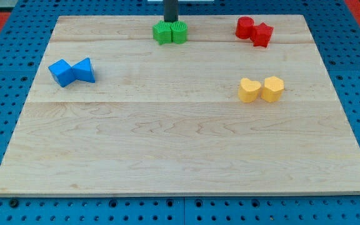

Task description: Move the green circle towards the centre

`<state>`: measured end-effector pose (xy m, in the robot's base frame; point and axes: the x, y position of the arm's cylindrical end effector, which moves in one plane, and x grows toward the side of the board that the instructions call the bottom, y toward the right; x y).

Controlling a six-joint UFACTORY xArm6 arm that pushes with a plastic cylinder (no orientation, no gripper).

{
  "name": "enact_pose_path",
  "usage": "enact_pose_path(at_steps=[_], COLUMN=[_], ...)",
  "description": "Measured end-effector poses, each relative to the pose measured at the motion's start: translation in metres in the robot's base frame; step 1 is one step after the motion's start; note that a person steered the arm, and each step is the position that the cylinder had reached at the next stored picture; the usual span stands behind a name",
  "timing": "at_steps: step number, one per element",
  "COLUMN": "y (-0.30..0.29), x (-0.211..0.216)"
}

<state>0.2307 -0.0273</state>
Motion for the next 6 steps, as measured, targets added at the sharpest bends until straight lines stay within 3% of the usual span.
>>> enact_pose_path(at_steps=[1,3,4,5,6], y=[0.016,0.065,0.068,0.016,0.007], x=[0.036,0.002,0.044,0.086,0.113])
